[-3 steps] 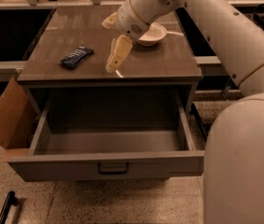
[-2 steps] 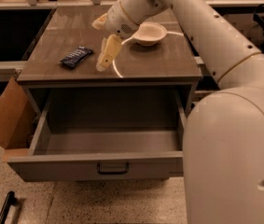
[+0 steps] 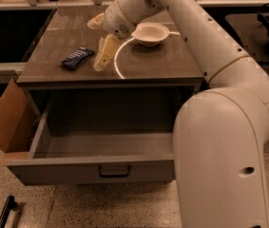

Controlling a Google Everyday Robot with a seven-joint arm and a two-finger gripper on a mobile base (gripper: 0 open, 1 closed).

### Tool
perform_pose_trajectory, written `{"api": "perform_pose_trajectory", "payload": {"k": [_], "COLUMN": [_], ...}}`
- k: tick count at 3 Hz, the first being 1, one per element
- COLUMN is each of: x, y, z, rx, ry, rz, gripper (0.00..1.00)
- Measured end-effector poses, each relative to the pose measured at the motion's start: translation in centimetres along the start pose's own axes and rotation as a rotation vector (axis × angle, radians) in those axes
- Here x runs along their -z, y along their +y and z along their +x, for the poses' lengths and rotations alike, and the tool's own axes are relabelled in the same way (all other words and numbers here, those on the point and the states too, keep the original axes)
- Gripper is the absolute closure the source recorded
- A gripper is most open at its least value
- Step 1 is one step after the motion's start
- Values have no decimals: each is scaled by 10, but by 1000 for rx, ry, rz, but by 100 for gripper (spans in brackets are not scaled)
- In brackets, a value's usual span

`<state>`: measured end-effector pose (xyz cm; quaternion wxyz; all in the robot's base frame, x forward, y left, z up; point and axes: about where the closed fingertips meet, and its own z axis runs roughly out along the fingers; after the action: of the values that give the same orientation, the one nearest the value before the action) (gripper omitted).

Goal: Place rxbar blueberry into top drawer

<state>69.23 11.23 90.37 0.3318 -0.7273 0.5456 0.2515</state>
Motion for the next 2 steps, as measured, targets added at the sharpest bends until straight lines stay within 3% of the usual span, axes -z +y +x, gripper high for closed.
{"api": "perform_pose_trajectory", "payload": {"k": [2], "x": [-20], "y": [-31], "z": [8], "rx": [-84], "ry": [-20], "rz": [113], "gripper": [0]}}
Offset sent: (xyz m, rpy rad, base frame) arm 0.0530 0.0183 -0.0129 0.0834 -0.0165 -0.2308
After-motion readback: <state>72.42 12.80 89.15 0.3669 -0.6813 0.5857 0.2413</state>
